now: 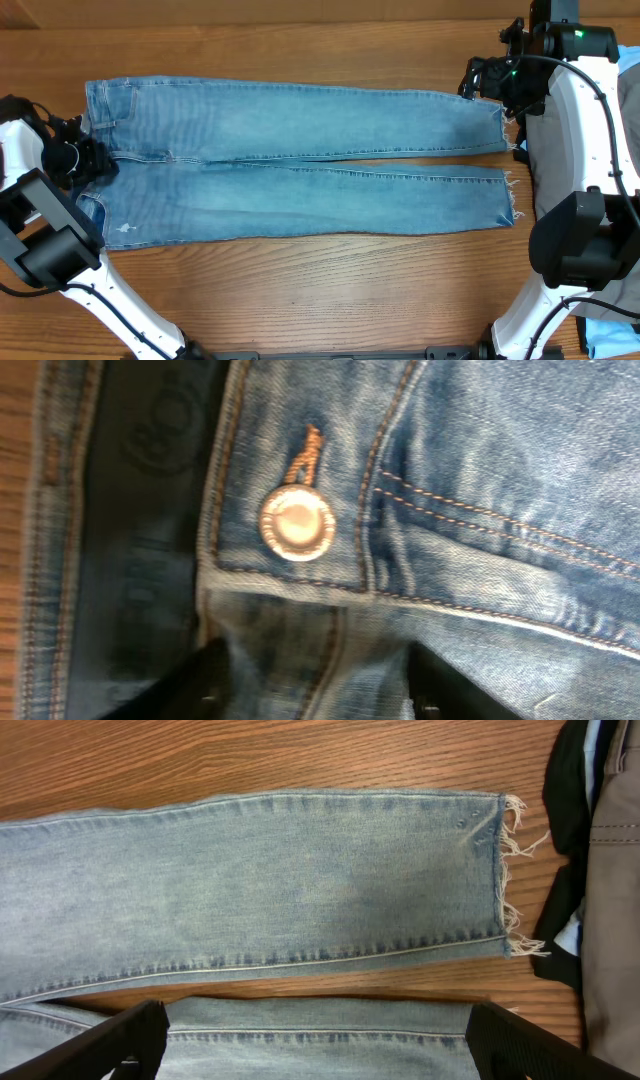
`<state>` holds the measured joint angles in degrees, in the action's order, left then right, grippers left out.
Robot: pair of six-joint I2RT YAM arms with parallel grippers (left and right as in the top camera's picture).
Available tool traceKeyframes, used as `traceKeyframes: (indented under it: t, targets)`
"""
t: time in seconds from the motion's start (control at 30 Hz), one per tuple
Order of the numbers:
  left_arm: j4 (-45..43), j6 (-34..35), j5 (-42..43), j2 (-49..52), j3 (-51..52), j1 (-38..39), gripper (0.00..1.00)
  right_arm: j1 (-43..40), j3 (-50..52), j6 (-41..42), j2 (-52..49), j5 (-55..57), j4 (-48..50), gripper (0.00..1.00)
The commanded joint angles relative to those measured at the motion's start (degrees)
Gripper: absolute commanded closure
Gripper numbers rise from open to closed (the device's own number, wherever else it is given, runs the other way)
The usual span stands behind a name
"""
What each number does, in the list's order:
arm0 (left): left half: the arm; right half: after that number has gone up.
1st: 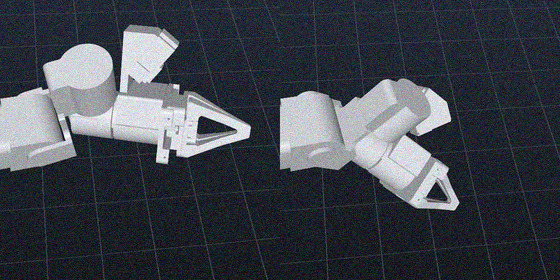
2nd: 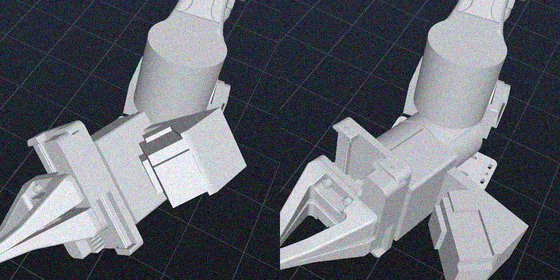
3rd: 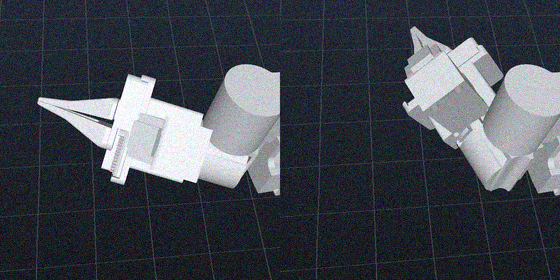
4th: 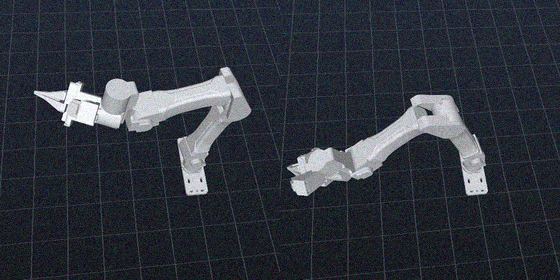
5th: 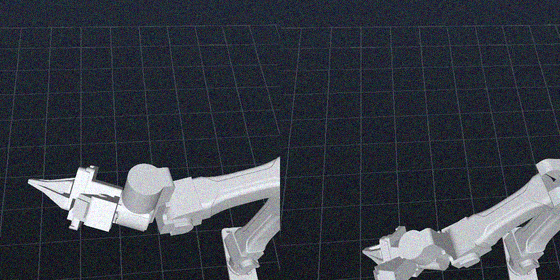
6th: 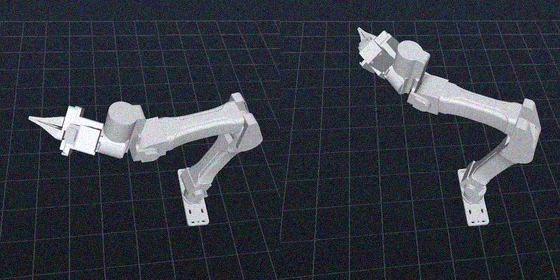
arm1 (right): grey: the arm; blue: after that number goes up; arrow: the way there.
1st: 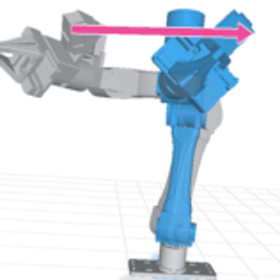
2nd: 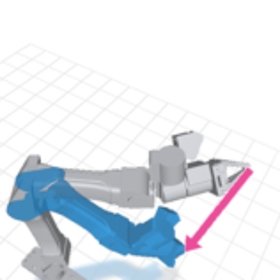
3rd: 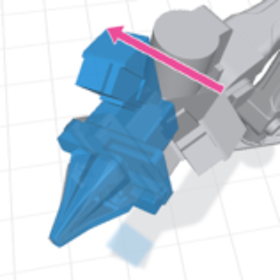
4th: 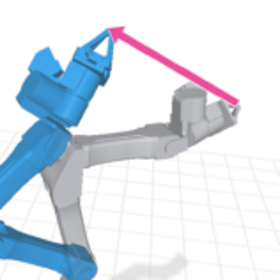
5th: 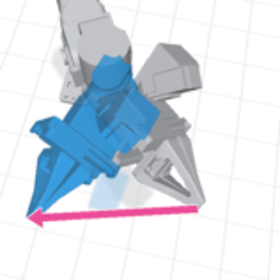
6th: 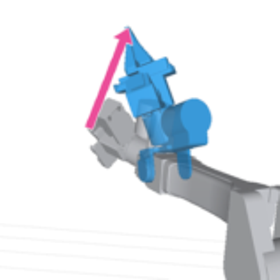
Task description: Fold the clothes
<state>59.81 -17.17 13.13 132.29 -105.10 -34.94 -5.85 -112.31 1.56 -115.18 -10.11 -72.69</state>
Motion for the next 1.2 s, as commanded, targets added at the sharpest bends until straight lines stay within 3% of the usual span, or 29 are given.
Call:
traceKeyframes:
  t: [0.0,0.03,0.07,0.17,0.77,0.8,0.9,0.93,1.07,1.17]
  targets:
    - [3.61,0.00,1.90,2.93,-5.51,-1.01,0.48,0.20,-0.59,0.20,0.31,-0.48,0.17,0.00]
    - [5.60,0.09,1.92,2.93,-8.52,-1.44,0.43,0.20,-0.57,0.20,0.31,-0.48,0.17,0.00]
    - [8.07,0.70,1.92,2.93,-12.90,-1.84,0.31,0.20,-0.59,0.20,0.31,-0.48,0.17,0.00]
    - [9.22,0.61,1.90,2.93,-16.59,-2.16,0.18,0.20,-0.57,0.20,0.31,-0.48,0.17,0.00]
    - [10.82,-1.07,1.77,9.49,-15.37,-2.10,0.36,0.20,-0.57,0.20,0.31,-0.48,0.20,0.00]
    - [10.88,-1.07,1.77,9.49,-15.37,-2.12,0.41,0.20,-0.59,0.20,0.31,-0.48,0.17,0.00]
    - [10.88,-0.92,1.86,9.44,-15.54,-2.12,0.72,0.20,-0.59,0.20,0.31,-0.48,0.17,0.00]
    - [11.04,-0.15,1.99,9.44,-15.96,-2.16,0.78,0.20,-0.57,0.20,0.31,-0.48,0.20,0.00]
    - [15.04,1.99,2.27,9.44,-22.67,-2.16,0.87,0.20,-0.59,0.20,0.31,-0.48,0.17,0.00]
    - [19.34,2.01,3.67,9.44,-31.17,-2.16,0.89,0.20,-0.57,0.20,0.31,-0.48,0.17,0.00]
